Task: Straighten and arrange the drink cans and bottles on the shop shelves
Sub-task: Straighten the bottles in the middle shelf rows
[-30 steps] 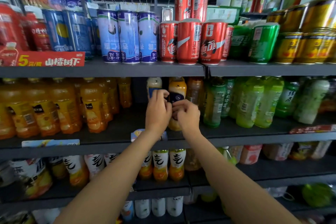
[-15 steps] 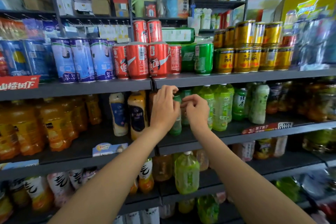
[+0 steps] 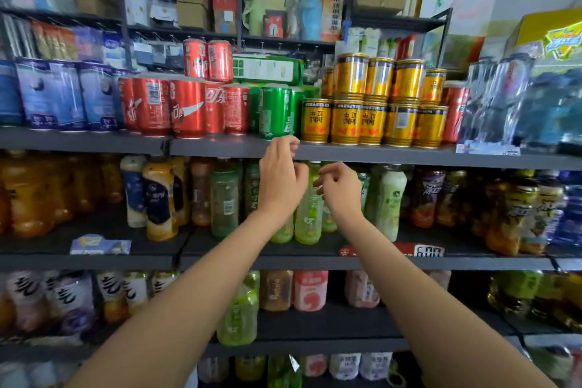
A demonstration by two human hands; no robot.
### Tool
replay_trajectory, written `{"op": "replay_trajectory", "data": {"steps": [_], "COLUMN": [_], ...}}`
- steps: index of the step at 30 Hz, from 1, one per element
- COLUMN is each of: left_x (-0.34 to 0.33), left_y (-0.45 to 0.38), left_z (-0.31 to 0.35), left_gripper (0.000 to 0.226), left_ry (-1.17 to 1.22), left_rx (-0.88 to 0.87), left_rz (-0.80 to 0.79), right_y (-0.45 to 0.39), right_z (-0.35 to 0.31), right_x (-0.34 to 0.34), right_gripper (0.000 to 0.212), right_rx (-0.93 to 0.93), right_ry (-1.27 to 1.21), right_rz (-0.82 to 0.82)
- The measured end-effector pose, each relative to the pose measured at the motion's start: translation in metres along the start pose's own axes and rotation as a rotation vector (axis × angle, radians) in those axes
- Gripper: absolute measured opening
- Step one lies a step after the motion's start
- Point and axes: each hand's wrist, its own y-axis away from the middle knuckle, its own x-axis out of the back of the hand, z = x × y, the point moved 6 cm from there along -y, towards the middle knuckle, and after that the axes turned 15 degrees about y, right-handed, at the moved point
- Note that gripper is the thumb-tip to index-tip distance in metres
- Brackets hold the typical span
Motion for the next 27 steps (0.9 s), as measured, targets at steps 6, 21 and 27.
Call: {"op": "replay_trajectory", "data": {"steps": [6, 21, 27], "left_x": [-0.01, -0.035, -0.036], "left_y": [-0.022, -0.057, -0.062], "left_z": [-0.016, -0.06, -0.064], "left_gripper": [0.044, 0.055, 0.056], "left_ry": [-0.282, -0.692, -0.693], "left_rx": [0.216, 0.334, 0.371], "left_rz": [-0.055, -0.353, -0.385], "right_y": [-0.012, -0.063, -0.065], "right_z": [-0.005, -0.019, -0.018], "right_x": [0.006, 0.02, 0.021], "right_gripper": [0.024, 0.026, 0.027], "right_rx": [0.107, 0.168, 0.155], "right_ry": [0.079, 0.112, 0.106], "right_rz": [-0.07, 0.05, 0.047]}}
